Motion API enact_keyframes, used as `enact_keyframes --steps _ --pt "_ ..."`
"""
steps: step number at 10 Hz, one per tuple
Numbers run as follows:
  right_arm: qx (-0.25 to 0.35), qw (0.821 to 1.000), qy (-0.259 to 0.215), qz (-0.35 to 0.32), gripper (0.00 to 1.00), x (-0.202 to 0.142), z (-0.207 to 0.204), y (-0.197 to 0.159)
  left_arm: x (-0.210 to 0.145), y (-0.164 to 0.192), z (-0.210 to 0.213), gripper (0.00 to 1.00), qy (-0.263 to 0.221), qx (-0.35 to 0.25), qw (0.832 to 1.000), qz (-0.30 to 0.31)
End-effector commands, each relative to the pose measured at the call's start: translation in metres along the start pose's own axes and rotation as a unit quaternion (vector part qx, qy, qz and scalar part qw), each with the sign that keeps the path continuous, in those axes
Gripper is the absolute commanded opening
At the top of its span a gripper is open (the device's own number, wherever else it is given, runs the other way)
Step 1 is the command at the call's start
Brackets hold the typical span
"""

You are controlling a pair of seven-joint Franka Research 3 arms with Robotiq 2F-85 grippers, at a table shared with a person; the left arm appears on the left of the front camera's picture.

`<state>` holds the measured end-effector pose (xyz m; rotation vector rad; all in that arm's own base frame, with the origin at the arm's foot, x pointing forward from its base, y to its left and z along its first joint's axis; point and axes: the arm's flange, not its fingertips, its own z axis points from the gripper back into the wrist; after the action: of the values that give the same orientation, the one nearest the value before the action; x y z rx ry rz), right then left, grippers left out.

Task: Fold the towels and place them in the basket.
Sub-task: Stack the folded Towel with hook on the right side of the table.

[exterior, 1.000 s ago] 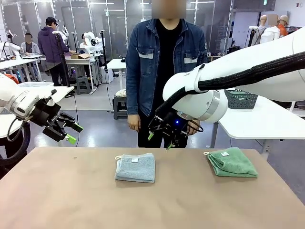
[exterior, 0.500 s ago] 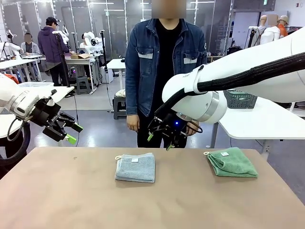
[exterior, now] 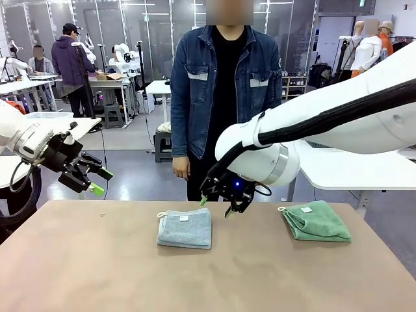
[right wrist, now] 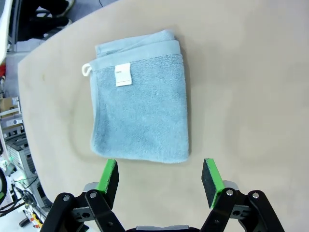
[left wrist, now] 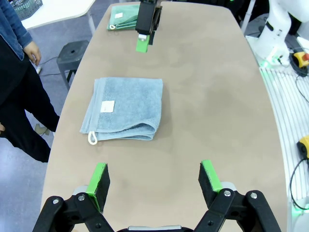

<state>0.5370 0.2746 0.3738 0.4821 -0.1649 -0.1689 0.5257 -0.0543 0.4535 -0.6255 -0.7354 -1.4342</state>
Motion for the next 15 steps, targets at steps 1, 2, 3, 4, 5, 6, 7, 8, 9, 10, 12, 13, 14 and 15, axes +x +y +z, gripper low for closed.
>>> enact_keyframes --steps 1,2,3,4,5,6,7,8,9,10,12,13,14,15 --pt "-0.004 1.0 -0.008 0.009 0.87 -0.001 -0.017 -0.006 0.002 -0.001 0.001 0.94 -0.001 0.001 1.0 -0.001" --pt "-0.006 1.0 -0.019 0.009 0.87 0.0 -0.027 -0.007 0.002 -0.001 0.001 0.94 -0.001 0.001 1.0 -0.001" --pt "-0.003 1.0 -0.024 0.009 0.87 0.0 -0.036 -0.007 0.002 -0.001 0.001 0.94 -0.001 0.001 1.0 -0.001" --pt "-0.003 0.999 -0.028 0.016 0.87 0.001 -0.045 -0.007 0.002 -0.001 0.001 0.94 -0.001 0.001 1.0 -0.001" --pt "0.002 0.999 -0.035 0.02 0.87 0.002 -0.051 -0.007 0.002 -0.001 0.001 0.94 -0.001 0.001 1.0 -0.001" --pt "0.003 0.999 -0.043 0.022 0.87 0.006 -0.056 -0.006 0.002 -0.001 0.001 0.94 -0.001 0.001 1.0 -0.001" --pt "-0.002 0.999 -0.041 0.022 0.87 0.007 -0.059 -0.004 0.002 -0.001 0.001 0.94 -0.001 0.001 1.0 -0.001" --pt "-0.005 0.999 -0.035 0.026 0.87 0.009 -0.063 -0.003 0.002 -0.001 0.001 0.94 -0.001 0.001 1.0 -0.001" --pt "-0.005 0.999 -0.034 0.035 0.87 0.013 -0.067 -0.004 0.002 -0.001 0.001 0.94 -0.001 0.001 1.0 -0.001" --pt "-0.005 0.999 -0.032 0.034 0.87 0.014 -0.071 -0.004 0.002 -0.001 0.001 0.94 -0.001 0.001 1.0 -0.001" --pt "-0.007 0.999 -0.028 0.037 0.87 0.017 -0.077 -0.005 0.002 -0.001 0.001 0.94 -0.001 0.001 1.0 -0.001" --pt "-0.012 0.999 -0.027 0.036 0.87 0.017 -0.081 -0.005 0.002 -0.001 0.001 0.94 -0.001 0.001 1.0 -0.001" --pt "-0.018 0.999 -0.023 0.034 0.87 0.018 -0.085 -0.006 0.002 -0.001 0.001 0.94 -0.001 0.001 1.0 -0.001" --pt "-0.022 0.999 -0.02 0.037 0.87 0.019 -0.088 -0.007 0.002 -0.001 0.001 0.94 -0.001 0.001 1.0 -0.001"
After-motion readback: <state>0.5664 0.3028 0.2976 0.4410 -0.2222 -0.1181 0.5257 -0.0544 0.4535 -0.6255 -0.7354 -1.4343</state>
